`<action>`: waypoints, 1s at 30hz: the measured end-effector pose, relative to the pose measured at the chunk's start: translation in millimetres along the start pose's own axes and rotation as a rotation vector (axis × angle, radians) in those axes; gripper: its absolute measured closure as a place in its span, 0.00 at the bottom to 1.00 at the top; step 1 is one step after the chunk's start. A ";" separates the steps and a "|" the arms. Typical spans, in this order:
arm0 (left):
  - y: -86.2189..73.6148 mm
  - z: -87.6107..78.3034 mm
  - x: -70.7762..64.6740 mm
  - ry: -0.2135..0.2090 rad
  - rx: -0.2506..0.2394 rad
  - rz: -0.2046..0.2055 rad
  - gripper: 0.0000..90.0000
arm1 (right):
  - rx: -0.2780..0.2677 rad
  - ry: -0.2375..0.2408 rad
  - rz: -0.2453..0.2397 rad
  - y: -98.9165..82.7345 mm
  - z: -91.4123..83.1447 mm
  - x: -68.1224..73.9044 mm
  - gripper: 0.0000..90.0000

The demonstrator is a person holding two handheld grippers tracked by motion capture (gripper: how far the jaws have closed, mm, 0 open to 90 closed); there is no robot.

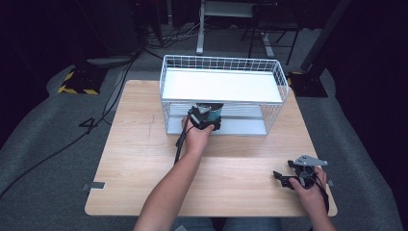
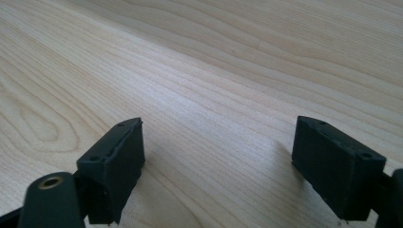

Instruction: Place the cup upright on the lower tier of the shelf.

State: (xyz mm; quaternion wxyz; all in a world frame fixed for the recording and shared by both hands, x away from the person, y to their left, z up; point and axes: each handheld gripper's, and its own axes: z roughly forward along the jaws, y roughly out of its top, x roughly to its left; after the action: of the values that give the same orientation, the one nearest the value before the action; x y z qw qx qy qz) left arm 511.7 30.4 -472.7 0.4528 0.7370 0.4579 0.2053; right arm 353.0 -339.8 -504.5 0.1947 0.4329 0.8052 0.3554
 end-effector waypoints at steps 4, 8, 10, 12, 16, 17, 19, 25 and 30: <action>0.5 4.4 0.7 0.012 -0.006 -0.008 0.27 | 0.000 0.000 0.000 0.0 0.0 0.0 0.21; -1.1 9.4 -1.8 0.026 -0.009 -0.029 0.27 | 0.000 0.000 0.000 0.0 0.0 0.0 0.21; -2.0 11.5 -1.9 0.043 -0.004 -0.043 0.27 | 0.000 0.000 0.000 0.0 0.0 0.0 0.21; -2.2 14.5 0.1 0.006 0.002 -0.031 0.27 | 0.000 0.000 0.000 0.0 0.0 0.0 0.21; -3.8 16.5 -1.6 0.004 0.017 -0.045 0.27 | 0.000 0.000 0.000 0.0 0.0 0.0 0.21; -4.1 16.8 -1.1 0.013 0.021 -0.039 0.27 | 0.000 0.000 0.000 0.0 0.0 0.0 0.21; -4.9 18.2 -1.6 0.016 0.016 -0.046 0.27 | 0.000 0.000 0.000 0.0 0.0 0.0 0.21; -5.7 20.6 -0.6 0.013 0.021 -0.043 0.27 | 0.000 0.000 0.000 0.0 0.0 0.0 0.20; -6.8 22.2 -1.0 0.024 0.026 -0.032 0.27 | 0.000 0.000 0.000 0.0 0.0 0.0 0.21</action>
State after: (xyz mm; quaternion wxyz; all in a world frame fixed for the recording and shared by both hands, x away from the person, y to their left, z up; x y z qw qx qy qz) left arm 523.8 20.0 -489.7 0.4411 0.7328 0.4775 0.2008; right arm 353.0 -339.8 -504.5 0.1947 0.4328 0.8053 0.3552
